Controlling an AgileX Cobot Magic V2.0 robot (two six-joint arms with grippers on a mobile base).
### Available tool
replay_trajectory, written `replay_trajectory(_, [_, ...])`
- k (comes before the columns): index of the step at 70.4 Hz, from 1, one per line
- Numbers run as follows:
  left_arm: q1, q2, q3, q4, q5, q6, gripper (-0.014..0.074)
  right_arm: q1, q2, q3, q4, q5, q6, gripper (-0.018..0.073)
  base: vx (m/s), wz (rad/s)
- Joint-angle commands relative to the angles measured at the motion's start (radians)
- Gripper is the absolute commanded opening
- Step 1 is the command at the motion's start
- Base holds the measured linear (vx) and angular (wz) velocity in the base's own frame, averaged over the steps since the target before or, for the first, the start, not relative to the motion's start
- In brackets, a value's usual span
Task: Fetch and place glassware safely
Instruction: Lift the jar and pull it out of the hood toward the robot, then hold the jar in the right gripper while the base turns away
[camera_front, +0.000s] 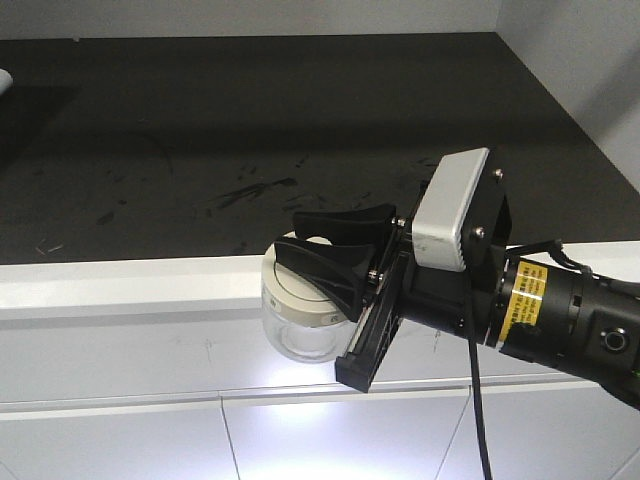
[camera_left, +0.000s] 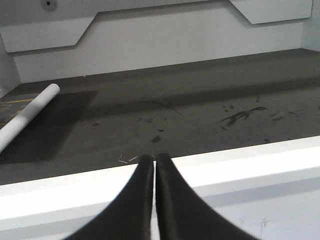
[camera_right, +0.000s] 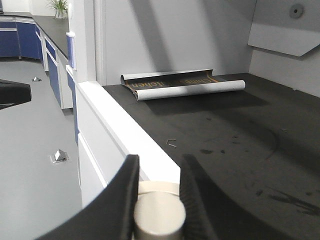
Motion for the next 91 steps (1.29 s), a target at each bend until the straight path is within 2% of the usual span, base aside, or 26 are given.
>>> replay_trajectory(1, [0.002,0.012,-0.027,-0.009,-0.068,-0.005,-0.0007,0.002,-0.031,-0.030,0.043,-0.064,0.002,-0.0003,0.00,0.00])
replay_trajectory(57, [0.002,0.012,-0.027,-0.009,-0.068,-0.005,-0.0007,0.002,-0.031,-0.030,0.040,-0.064,0.002,-0.0003,-0.02,0.06])
replay_trajectory(91, [0.002,0.012,-0.027,-0.009,-0.068,-0.005,-0.0007,0.002,-0.030,-0.029,0.040,-0.064,0.002,-0.0003,-0.05,0.45])
